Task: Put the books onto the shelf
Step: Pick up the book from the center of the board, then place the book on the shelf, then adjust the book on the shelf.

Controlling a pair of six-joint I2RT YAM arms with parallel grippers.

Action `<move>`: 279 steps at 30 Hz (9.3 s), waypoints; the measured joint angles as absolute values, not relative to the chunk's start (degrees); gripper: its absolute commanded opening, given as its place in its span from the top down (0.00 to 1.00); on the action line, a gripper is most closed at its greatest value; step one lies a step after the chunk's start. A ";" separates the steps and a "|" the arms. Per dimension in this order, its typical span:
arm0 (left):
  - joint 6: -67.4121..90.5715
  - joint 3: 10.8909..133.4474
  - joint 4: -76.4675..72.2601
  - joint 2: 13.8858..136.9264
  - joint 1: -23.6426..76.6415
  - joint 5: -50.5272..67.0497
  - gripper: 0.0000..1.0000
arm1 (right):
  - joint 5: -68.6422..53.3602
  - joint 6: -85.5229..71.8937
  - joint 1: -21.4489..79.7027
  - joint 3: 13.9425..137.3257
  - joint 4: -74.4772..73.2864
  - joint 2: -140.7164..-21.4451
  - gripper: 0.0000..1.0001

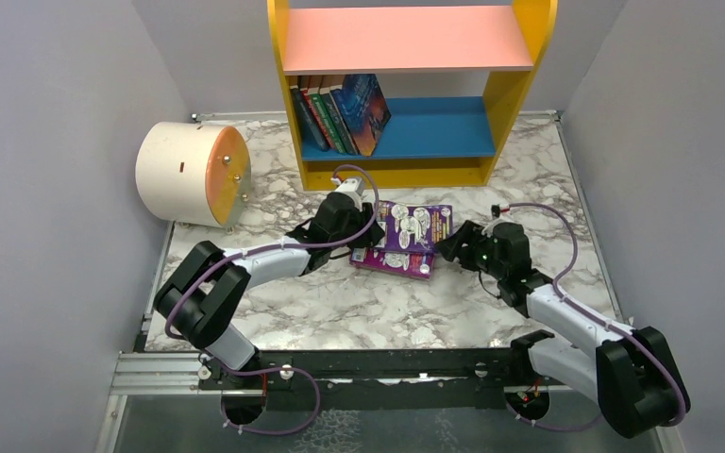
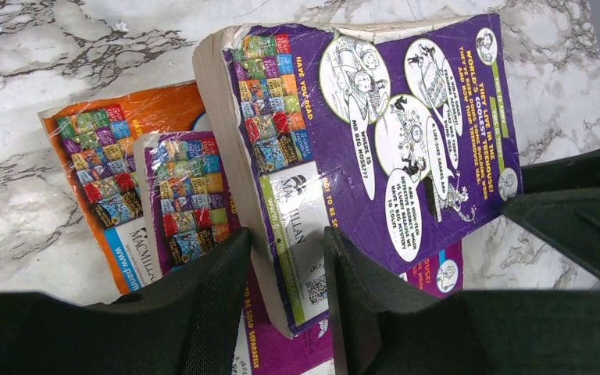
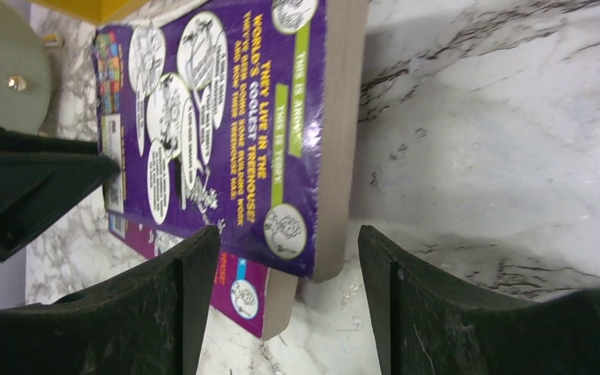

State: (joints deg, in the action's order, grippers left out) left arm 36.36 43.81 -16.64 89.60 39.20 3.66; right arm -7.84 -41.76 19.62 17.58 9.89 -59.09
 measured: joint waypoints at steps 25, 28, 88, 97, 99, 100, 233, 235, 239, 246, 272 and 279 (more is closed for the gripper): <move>36.56 46.24 -16.64 91.18 40.32 3.68 0.67 | -24.16 -35.79 -3.22 16.38 14.24 -62.59 0.34; 36.56 46.28 -16.64 91.20 40.32 3.68 0.67 | -28.58 -35.81 -3.22 16.23 15.46 -62.35 0.34; 37.69 47.68 -19.53 95.00 42.52 1.43 0.54 | -49.52 -70.65 -3.79 7.14 82.52 -103.13 0.99; 33.69 50.33 -4.91 82.78 44.38 -12.36 0.46 | -45.52 -61.39 -3.53 10.33 70.76 -75.20 0.99; 33.45 50.30 -3.07 78.81 44.25 -16.16 0.46 | -44.60 -58.26 -3.53 12.75 65.17 -69.17 0.99; 33.45 50.24 -2.57 77.17 44.23 -17.63 0.46 | -44.29 -56.93 -3.53 14.11 62.41 -67.00 0.99; 35.44 40.36 -0.75 63.42 44.27 -26.46 0.46 | -34.54 -75.46 0.08 45.23 58.78 -106.41 0.17; 35.46 40.36 -0.75 63.42 44.27 -26.46 0.46 | -34.54 -74.74 0.08 44.80 58.76 -106.21 0.17; 35.46 40.36 -0.75 63.42 44.27 -26.46 0.46 | -34.54 -73.38 0.08 42.09 58.22 -104.29 0.16; 35.51 39.81 -0.78 63.11 44.27 -26.46 0.46 | -34.57 -71.37 0.08 35.51 57.01 -96.18 0.16; 35.44 38.96 -0.84 63.48 44.27 -26.41 0.44 | -34.57 -67.22 0.71 33.61 48.88 -88.64 0.15; 35.40 38.96 -0.84 63.90 44.27 -26.41 0.44 | -34.59 -67.66 1.37 36.05 49.78 -92.49 0.16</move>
State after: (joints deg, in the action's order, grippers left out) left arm 35.40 38.96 -0.84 63.90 44.27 -26.41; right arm -34.59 -67.66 1.37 36.05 49.78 -92.49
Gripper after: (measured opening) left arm 0.554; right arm 0.845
